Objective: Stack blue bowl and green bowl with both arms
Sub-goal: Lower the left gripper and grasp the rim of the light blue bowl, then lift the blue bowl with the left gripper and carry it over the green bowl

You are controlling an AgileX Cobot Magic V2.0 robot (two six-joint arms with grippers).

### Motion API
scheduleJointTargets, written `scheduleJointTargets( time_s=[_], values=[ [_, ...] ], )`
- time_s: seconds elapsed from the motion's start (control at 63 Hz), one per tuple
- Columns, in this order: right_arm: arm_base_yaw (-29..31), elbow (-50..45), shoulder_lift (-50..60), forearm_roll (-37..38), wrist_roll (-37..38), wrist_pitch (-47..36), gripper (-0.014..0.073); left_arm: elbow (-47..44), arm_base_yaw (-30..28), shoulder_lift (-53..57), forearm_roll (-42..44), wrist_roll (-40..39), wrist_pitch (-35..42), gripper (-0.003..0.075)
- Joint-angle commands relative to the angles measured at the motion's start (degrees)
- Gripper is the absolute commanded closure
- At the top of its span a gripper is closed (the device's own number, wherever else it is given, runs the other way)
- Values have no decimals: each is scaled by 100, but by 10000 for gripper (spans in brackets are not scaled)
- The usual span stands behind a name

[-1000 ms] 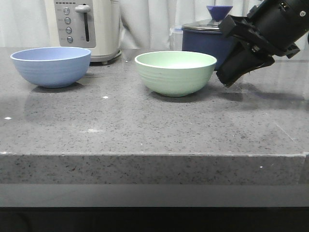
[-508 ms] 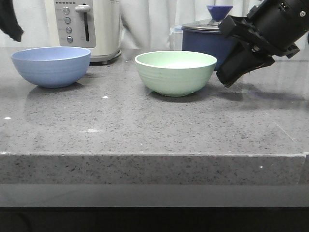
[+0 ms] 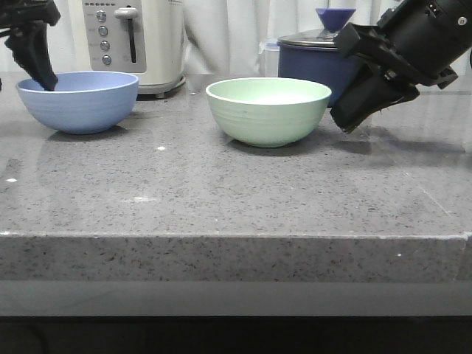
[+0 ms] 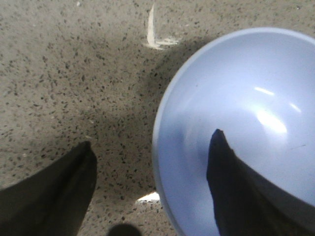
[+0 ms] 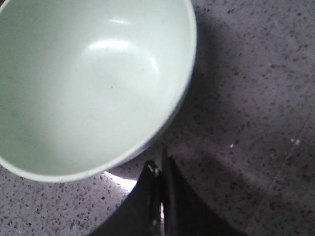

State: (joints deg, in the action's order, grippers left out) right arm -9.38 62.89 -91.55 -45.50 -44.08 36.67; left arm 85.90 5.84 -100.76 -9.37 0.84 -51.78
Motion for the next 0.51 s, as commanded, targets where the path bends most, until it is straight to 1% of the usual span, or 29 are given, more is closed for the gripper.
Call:
scheduleJointTargets(
  time_s=[0.0, 0.143, 0.206, 0.302, 0.413, 0.492],
  values=[
    [1, 133, 218, -226, -63, -126, 657, 198, -64, 182, -382, 155, 192, 248],
    [1, 133, 218, -226, -63, -128, 657, 198, -69, 119, -582, 276, 202, 249],
    [1, 133, 218, -226, -63, -134, 657, 198, -69, 121, -582, 276, 202, 267],
    [1, 133, 218, -226, -63, -134, 657, 198, -69, 121, -582, 276, 237, 339],
    [1, 133, 218, -226, -63, -134, 657, 198, -69, 121, -582, 276, 237, 451],
    [1, 133, 218, -226, -63, -134, 657, 198, -69, 121, -582, 276, 237, 517]
  ],
)
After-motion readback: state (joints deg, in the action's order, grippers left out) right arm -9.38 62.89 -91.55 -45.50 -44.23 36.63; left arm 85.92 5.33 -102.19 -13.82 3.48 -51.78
